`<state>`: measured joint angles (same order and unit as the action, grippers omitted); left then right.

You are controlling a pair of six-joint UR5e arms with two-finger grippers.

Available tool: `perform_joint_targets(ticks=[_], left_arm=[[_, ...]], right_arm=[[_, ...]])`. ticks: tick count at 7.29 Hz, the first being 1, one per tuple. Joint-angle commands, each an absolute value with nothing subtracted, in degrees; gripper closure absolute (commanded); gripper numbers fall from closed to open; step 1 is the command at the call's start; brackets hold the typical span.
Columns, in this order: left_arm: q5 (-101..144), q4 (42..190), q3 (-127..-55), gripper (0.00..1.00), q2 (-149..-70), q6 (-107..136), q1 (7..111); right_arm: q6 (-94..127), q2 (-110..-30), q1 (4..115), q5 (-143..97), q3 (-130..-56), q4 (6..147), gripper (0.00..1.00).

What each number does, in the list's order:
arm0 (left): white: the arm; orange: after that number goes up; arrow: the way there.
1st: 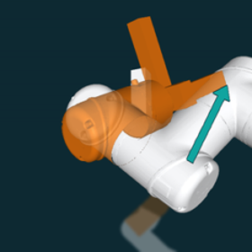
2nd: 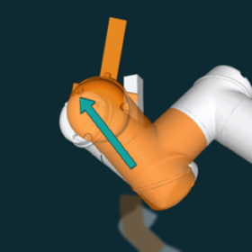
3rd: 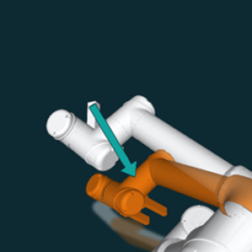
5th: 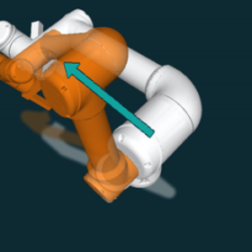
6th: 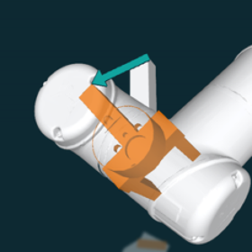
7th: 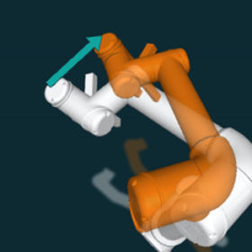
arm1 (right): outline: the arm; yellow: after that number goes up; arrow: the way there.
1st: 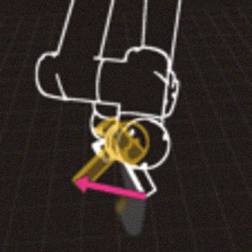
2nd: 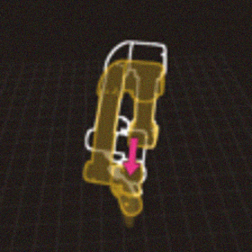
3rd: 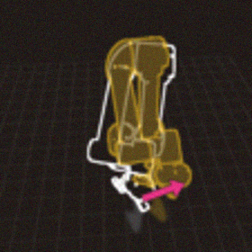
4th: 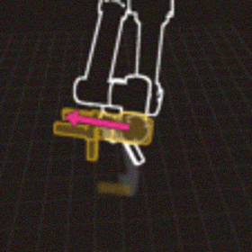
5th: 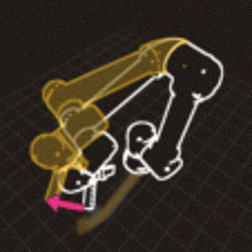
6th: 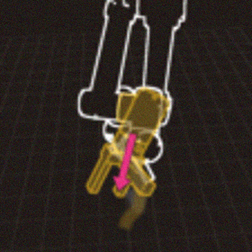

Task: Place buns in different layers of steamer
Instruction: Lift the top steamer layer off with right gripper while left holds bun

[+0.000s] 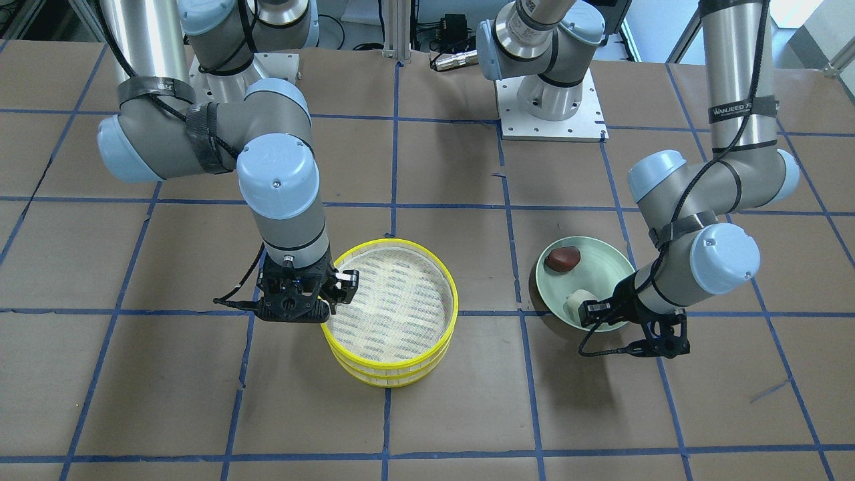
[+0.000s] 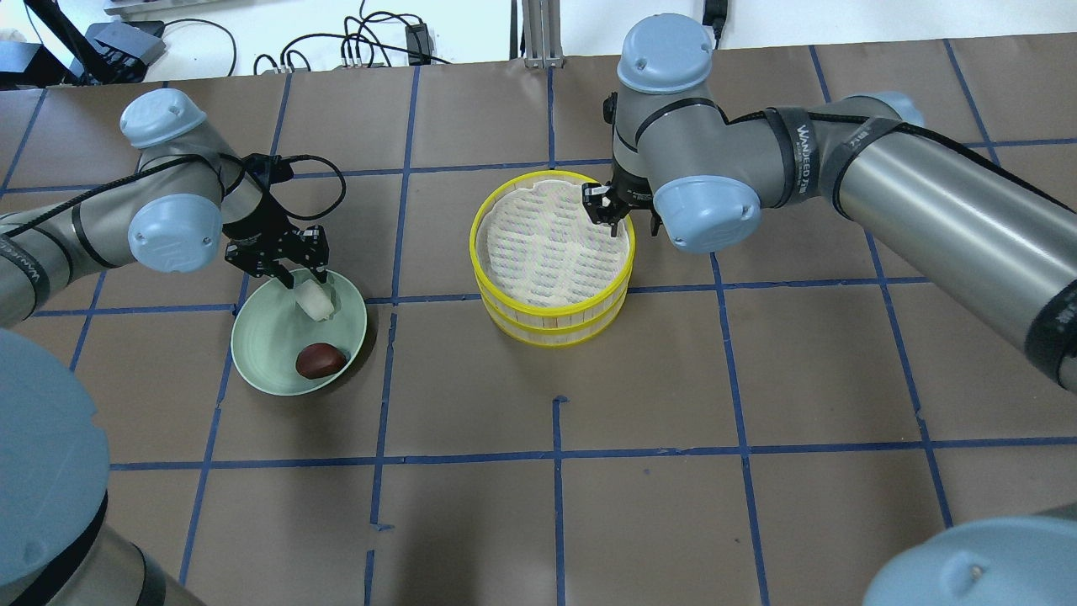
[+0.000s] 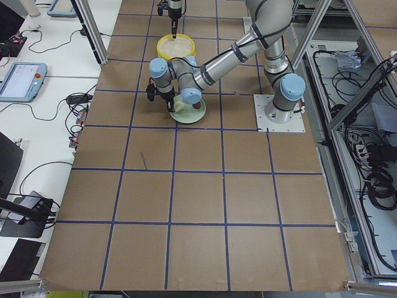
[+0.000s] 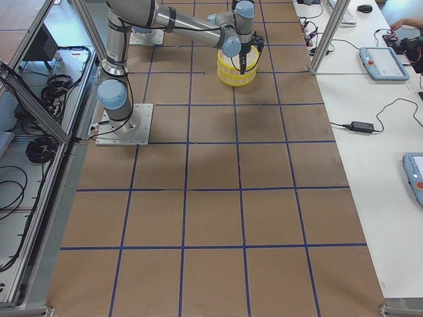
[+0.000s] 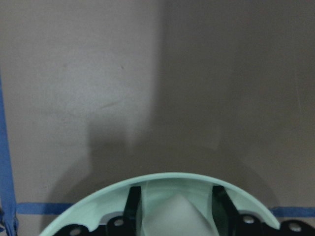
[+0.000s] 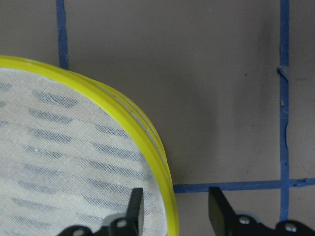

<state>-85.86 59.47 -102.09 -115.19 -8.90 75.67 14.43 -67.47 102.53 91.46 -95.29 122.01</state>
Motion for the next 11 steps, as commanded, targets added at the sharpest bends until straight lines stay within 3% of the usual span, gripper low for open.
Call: perform_joint_targets(ticks=[1, 3, 4, 5, 8, 9, 10, 11], left_arm=[[-85.8, 59.9, -102.0, 0.44, -113.6, -8.8, 75.9], [-86.2, 60.2, -102.8, 0.4, -113.3, -7.3, 77.2], [-86.3, 60.6, -103.1, 0.4, -113.3, -7.6, 77.3], [-86.5, 60.8, -103.4, 0.4, -113.0, -8.3, 77.2], [-86.7, 61.0, -104.2, 0.43, -113.3, -8.8, 77.2], [-87.3, 60.9, -105.1, 0.48, -113.5, -9.5, 77.1], [-88.9, 60.9, -105.2, 0.61, -113.5, -9.6, 77.2], [-89.2, 60.9, -105.2, 0.9, -113.5, -9.5, 77.2]], right_arm=[[15.6, -67.4, 102.6, 91.4, -95.9, 122.1, 0.74], [15.4, -67.8, 102.6, 91.4, -95.8, 122.0, 0.77], [14.9, -67.7, 102.6, 91.3, -95.9, 121.5, 0.89], [14.9, -67.8, 102.6, 91.3, -95.9, 120.9, 0.92], [14.8, -70.4, 102.2, 90.2, -95.1, 121.0, 0.92], [11.5, -72.7, 100.2, 90.1, -94.9, 120.2, 0.92], [5.3, -74.7, 96.6, 90.6, -94.2, 117.1, 0.92], [2.2, -75.7, 92.2, 90.6, -93.7, 115.1, 0.92]])
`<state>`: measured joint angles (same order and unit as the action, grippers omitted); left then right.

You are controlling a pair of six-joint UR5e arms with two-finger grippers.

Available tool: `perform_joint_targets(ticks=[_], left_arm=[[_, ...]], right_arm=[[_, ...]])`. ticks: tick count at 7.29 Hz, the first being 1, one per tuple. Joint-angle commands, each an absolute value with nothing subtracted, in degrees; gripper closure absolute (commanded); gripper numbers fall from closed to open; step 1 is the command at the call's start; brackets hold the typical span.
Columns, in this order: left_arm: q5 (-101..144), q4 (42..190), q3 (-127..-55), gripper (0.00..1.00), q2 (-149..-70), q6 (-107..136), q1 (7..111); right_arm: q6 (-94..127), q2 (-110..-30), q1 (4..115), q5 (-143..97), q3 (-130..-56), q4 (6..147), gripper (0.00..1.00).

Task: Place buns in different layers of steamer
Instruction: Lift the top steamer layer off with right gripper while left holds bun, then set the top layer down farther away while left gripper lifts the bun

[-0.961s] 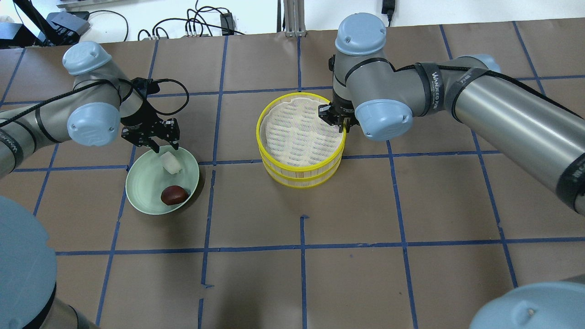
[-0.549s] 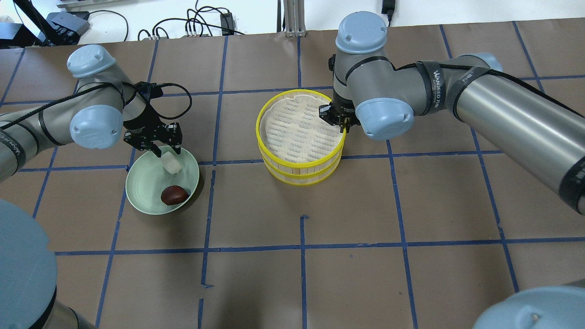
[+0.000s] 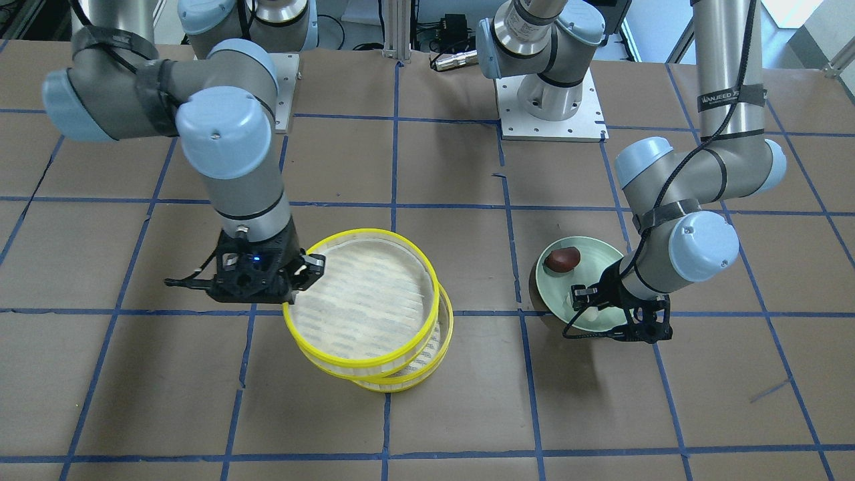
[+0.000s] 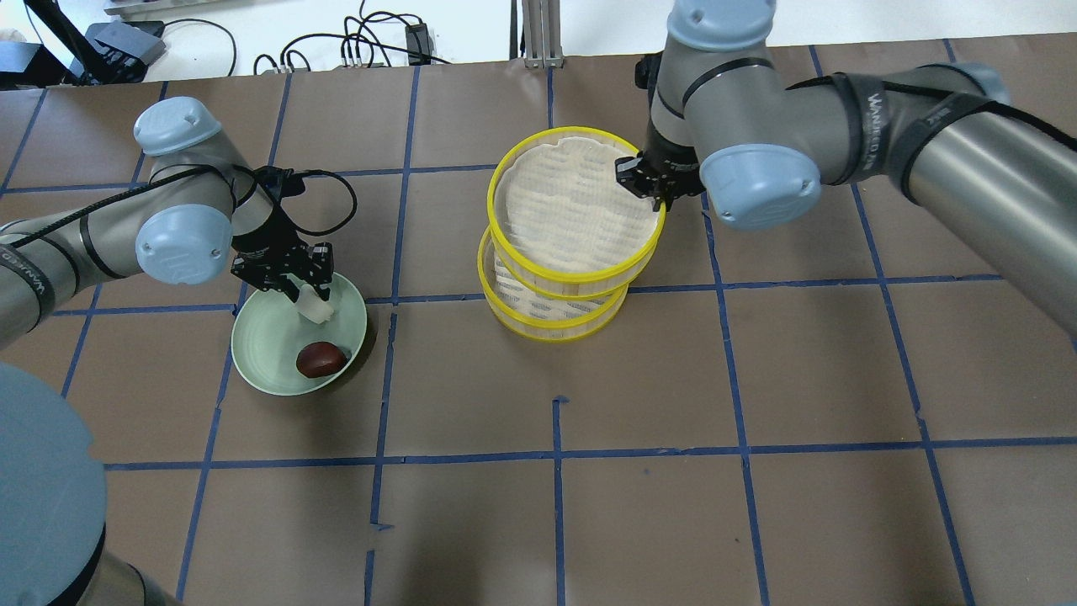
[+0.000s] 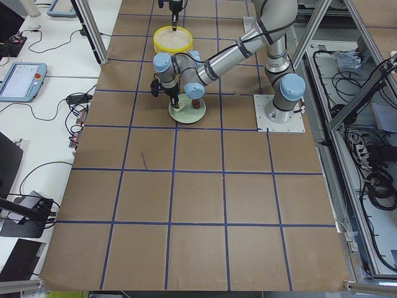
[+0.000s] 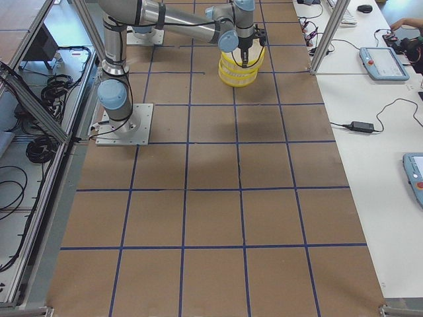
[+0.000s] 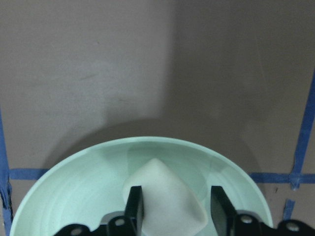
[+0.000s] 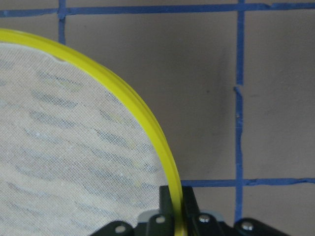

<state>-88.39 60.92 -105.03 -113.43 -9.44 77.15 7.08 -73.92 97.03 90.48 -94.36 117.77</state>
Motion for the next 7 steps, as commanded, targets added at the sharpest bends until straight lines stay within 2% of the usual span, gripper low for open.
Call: perform_joint_targets(ticks=[1, 4, 7], left_arm=[[-89.2, 60.9, -105.1, 0.99, -113.3, -9.5, 77.2], [-88.5, 62.3, -101.6, 1.0, -106.6, -8.4, 79.6], [-87.7, 63.2, -101.2, 1.0, -104.2, 5.1, 91.8]], right_arm=[[-1.1, -76.0, 88.5, 90.5, -93.5, 115.0, 0.92], [-7.0, -76.9, 82.9, 90.8, -91.6, 112.4, 0.91], [-10.9, -78.0, 80.8, 93.4, -91.7, 111.0, 0.91]])
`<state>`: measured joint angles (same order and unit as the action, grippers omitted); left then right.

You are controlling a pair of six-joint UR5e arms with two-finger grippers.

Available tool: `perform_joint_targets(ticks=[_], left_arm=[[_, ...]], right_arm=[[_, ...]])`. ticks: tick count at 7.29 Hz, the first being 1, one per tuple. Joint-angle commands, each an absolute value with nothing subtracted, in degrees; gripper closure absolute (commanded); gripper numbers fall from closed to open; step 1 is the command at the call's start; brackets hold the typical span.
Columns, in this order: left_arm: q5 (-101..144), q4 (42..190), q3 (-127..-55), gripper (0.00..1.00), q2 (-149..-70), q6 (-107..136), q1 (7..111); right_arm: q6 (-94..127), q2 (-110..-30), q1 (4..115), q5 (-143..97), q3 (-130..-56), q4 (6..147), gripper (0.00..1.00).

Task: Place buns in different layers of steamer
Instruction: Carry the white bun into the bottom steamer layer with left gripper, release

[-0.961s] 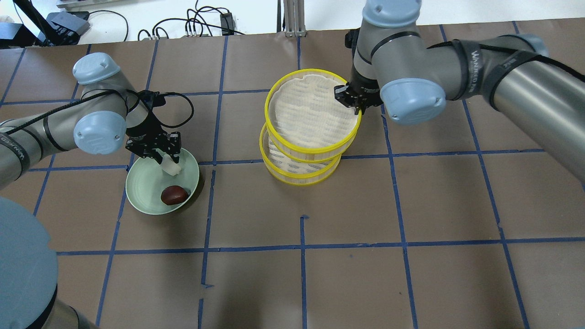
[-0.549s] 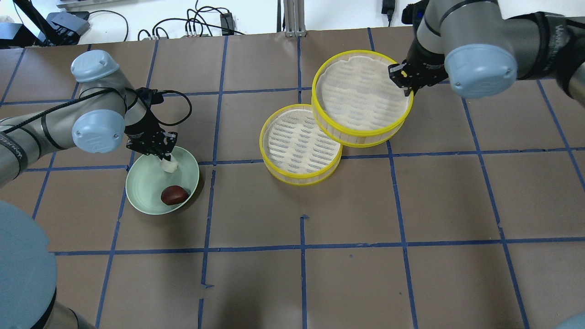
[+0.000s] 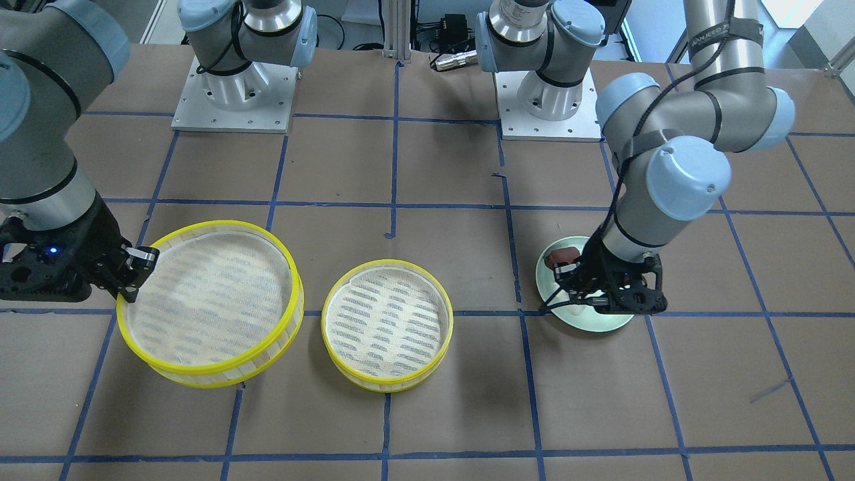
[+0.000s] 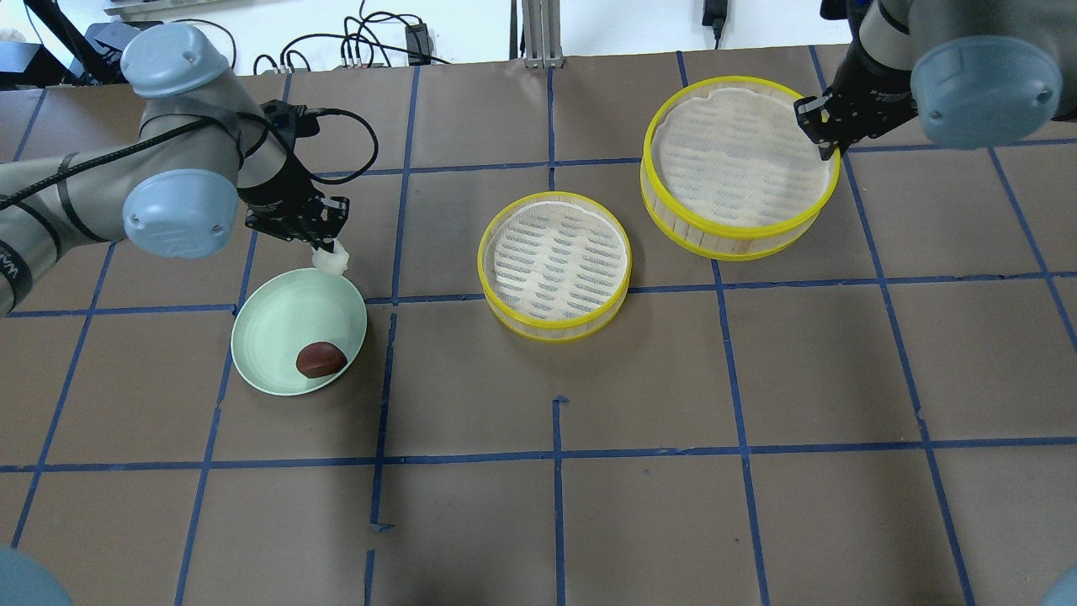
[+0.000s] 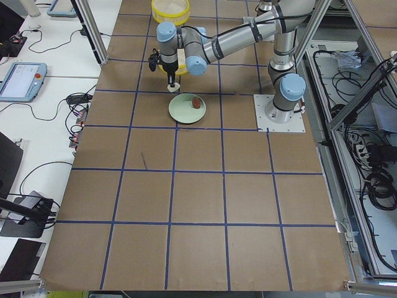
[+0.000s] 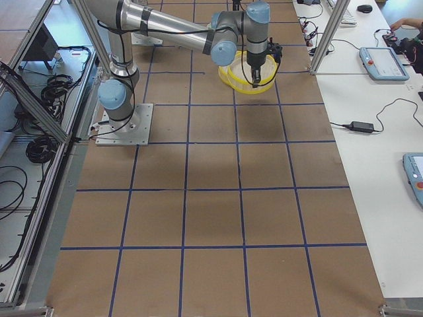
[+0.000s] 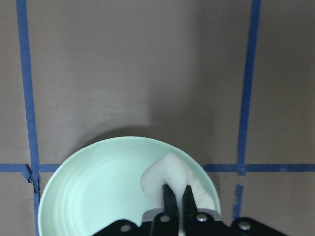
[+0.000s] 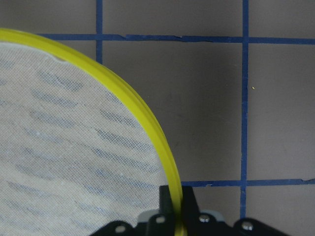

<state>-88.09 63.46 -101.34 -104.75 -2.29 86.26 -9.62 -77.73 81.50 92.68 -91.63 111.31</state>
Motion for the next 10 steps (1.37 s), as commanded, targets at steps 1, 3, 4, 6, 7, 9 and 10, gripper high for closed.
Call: perform_joint_targets(ticks=[1, 3, 4, 6, 7, 9, 10], left_arm=[[-84.9, 60.9, -100.5, 1.0, -104.8, 13.1, 96.5], [-78.5, 54.7, -98.8, 1.0, -107.5, 22.6, 103.6], [-77.8, 48.1, -98.6, 0.97, -110.4, 23.9, 106.1], [-78.6, 44.7, -98.5, 0.28, -113.5, 24.3, 107.8], [-78.8, 44.1, -97.4, 0.23, -113.4, 22.7, 107.9], [-81.7, 44.3, -96.0, 0.2, -113.4, 18.4, 107.8], [-84.7, 44.5, -96.2, 0.2, -113.2, 13.4, 107.8]], right_arm=[[-11.3, -78.0, 80.8, 93.4, -91.7, 111.1, 0.91], [-11.3, -78.0, 80.8, 93.3, -91.8, 111.2, 0.91], [-11.3, -78.0, 80.8, 93.3, -91.8, 111.0, 0.91], [-11.3, -78.0, 80.9, 93.4, -91.8, 111.1, 0.91], [-11.2, -78.0, 80.9, 93.4, -91.8, 111.1, 0.91], [-11.0, -78.0, 81.0, 93.5, -91.8, 111.0, 0.91], [-11.0, -78.0, 81.0, 93.5, -91.8, 111.0, 0.91]])
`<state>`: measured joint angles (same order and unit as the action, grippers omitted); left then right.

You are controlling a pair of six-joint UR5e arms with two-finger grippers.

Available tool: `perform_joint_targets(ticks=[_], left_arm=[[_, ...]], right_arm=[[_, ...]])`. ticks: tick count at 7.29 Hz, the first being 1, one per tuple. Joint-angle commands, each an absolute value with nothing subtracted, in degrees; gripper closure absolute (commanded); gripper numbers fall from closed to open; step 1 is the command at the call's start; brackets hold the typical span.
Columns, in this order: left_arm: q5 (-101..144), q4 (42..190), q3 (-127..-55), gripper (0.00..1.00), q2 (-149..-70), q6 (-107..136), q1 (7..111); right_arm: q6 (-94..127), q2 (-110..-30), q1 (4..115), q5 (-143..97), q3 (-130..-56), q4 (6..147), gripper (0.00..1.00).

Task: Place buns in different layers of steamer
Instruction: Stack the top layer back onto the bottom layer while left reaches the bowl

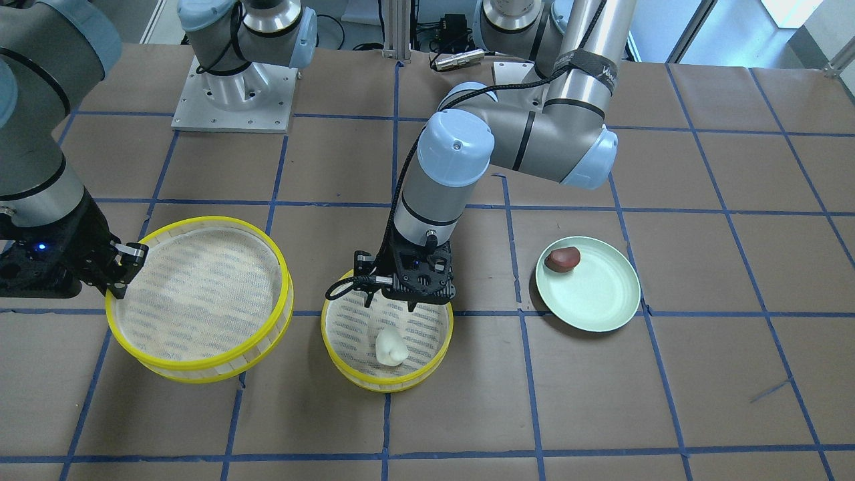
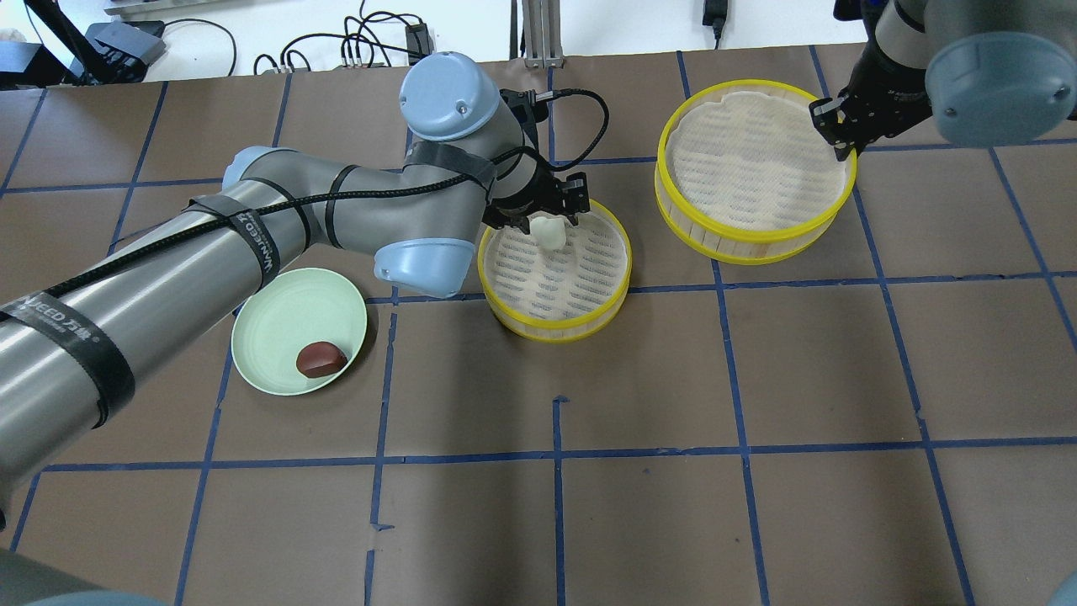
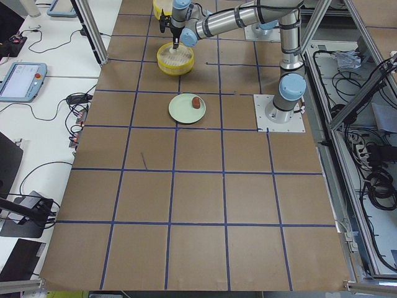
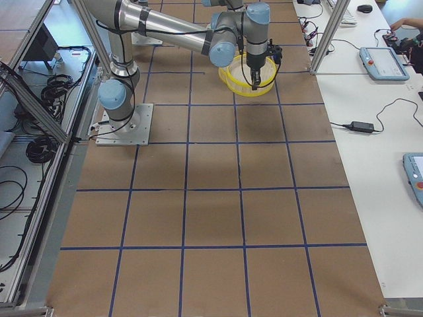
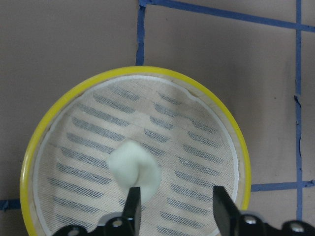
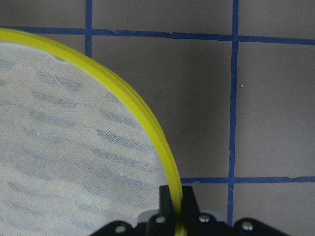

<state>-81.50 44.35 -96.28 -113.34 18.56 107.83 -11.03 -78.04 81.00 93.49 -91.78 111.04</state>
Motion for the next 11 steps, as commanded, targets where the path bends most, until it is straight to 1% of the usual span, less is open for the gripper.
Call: perform_joint_targets(ticks=[1, 2, 4, 5, 6, 8, 11], left_arm=[[-86.9, 44.6, -96.3, 0.19, -113.0, 9.4, 107.1], [-90.2, 45.3, -97.5, 0.0, -112.0, 4.3, 103.3], [-90.4, 55.0, -98.8, 0.0, -110.1, -5.4, 93.7], [-90.9, 58.9, -102.4, 0.0, -108.1, -6.2, 90.1], [-92.7, 59.4, -106.1, 0.0, -107.4, -6.4, 87.1], [-98.8, 62.5, -107.8, 0.0, -107.2, -6.3, 83.6], [-98.2, 65.0, -110.2, 0.0, -107.3, -6.2, 81.6]], right_arm=[[-10.3, -78.0, 81.3, 93.4, -91.8, 111.0, 0.91], [-8.0, -78.1, 82.2, 93.4, -92.1, 110.8, 0.91], [-2.4, -78.0, 86.4, 93.5, -92.1, 111.4, 0.91], [4.0, -77.7, 89.3, 93.3, -92.2, 111.4, 0.91], [9.0, -76.6, 93.9, 93.3, -92.4, 111.5, 0.91], [15.9, -72.6, 101.5, 93.4, -92.5, 112.4, 0.92], [20.1, -69.2, 103.5, 93.4, -92.6, 114.0, 0.91]])
